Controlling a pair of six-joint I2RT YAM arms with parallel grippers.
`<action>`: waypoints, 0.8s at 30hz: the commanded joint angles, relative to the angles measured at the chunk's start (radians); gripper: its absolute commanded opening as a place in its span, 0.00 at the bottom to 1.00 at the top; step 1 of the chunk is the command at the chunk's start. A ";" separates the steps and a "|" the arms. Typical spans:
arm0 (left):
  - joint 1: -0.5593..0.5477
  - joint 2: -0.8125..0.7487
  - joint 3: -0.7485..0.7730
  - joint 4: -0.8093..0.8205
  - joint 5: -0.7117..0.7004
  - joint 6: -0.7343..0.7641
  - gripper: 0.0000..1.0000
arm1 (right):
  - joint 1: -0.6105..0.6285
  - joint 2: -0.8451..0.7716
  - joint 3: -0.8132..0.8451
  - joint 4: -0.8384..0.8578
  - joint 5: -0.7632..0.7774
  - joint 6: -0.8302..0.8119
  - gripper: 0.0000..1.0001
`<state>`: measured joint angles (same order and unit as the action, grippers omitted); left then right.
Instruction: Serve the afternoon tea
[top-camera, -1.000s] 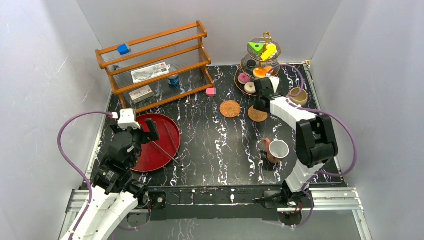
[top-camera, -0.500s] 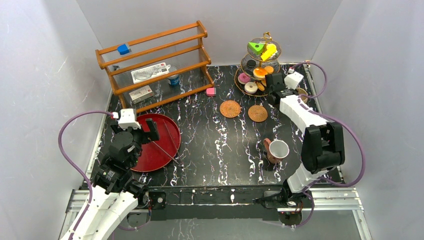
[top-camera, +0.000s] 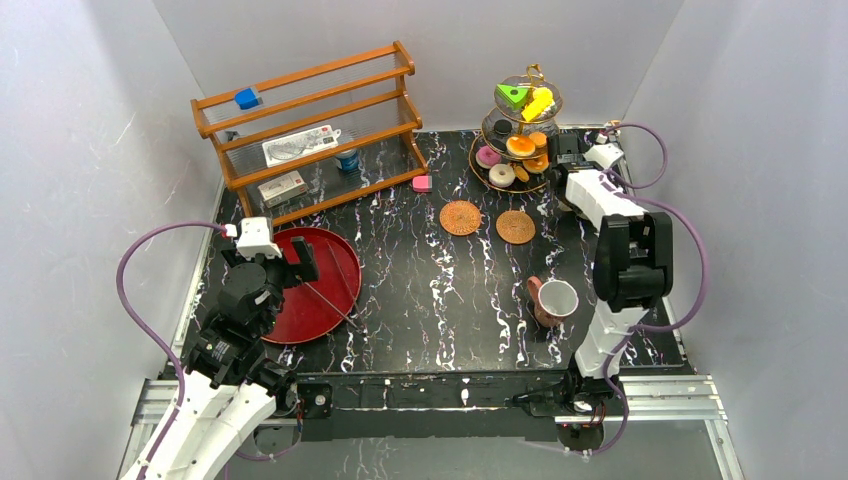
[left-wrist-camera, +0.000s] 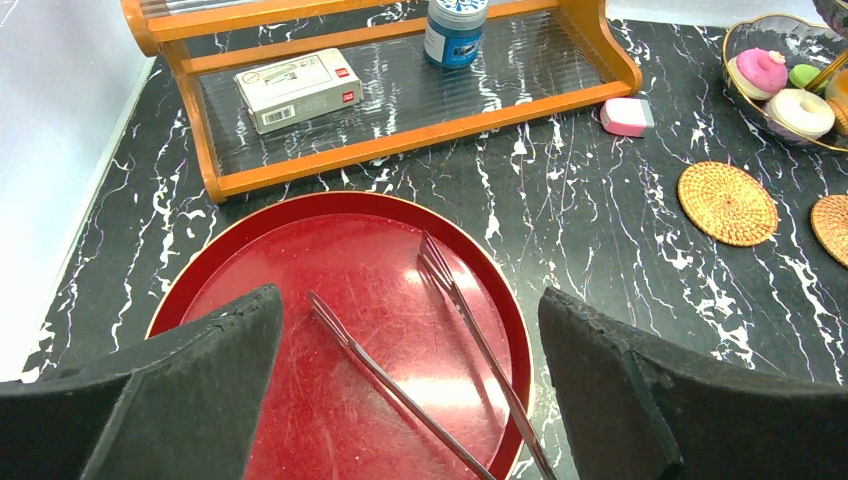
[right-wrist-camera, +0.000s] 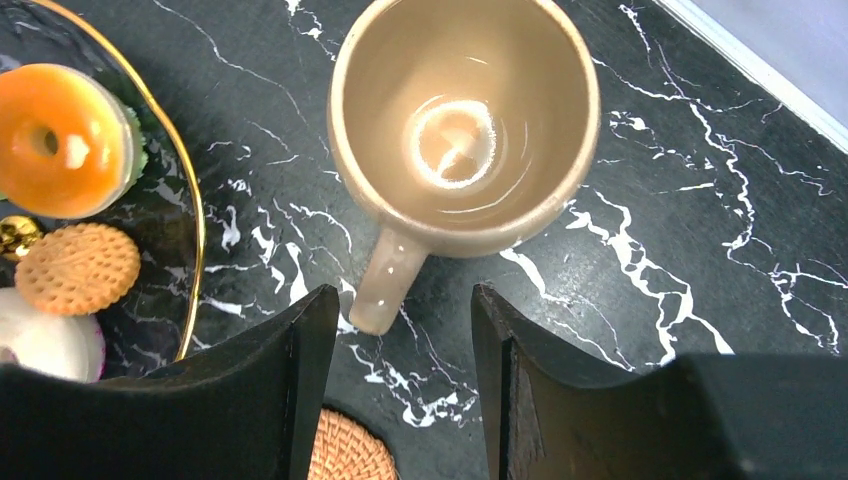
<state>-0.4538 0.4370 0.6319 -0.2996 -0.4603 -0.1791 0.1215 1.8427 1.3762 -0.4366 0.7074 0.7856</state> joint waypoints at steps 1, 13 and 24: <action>-0.003 0.000 0.015 0.008 -0.010 0.003 0.95 | -0.020 0.054 0.096 -0.059 0.014 0.057 0.60; -0.003 0.004 0.014 0.009 -0.012 0.004 0.95 | -0.035 0.095 0.091 -0.022 -0.024 0.020 0.52; -0.003 0.011 0.015 0.011 -0.008 0.004 0.95 | -0.039 0.102 0.106 -0.029 -0.038 -0.063 0.34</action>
<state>-0.4538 0.4419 0.6319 -0.2996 -0.4603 -0.1787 0.0910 1.9594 1.4513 -0.4755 0.6529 0.7692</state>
